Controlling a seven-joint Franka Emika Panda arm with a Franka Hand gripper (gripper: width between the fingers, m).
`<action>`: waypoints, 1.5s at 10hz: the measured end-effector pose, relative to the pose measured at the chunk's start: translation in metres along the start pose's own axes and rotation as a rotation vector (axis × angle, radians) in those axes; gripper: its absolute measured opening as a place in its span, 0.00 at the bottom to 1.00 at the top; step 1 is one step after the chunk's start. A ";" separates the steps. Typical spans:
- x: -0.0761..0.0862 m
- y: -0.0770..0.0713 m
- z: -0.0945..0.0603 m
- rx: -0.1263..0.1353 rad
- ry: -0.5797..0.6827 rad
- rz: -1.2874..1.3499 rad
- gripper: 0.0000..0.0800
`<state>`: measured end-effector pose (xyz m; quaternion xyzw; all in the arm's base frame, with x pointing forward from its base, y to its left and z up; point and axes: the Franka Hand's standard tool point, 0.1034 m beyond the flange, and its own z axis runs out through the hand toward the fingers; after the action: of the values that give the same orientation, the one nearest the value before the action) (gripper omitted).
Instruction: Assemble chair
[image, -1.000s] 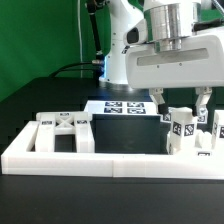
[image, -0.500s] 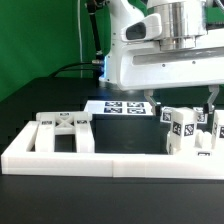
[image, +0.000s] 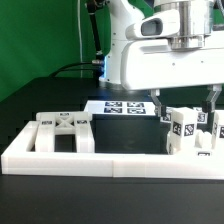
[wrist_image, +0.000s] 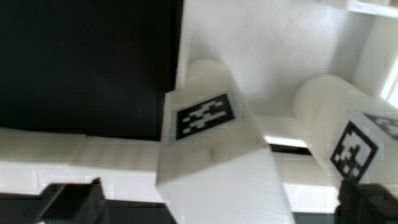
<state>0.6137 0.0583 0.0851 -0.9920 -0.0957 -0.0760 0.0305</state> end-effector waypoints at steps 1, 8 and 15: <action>-0.001 0.002 0.001 -0.003 0.005 -0.071 0.81; -0.001 0.002 0.001 -0.002 0.005 -0.125 0.36; -0.003 0.007 0.001 0.027 0.040 0.664 0.36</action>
Offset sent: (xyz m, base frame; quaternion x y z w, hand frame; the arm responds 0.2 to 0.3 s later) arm 0.0000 0.0000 0.0000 0.0000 0.0000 -0.1296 0.9916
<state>0.6119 0.0511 0.0831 -0.9669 0.2323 -0.0801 0.0687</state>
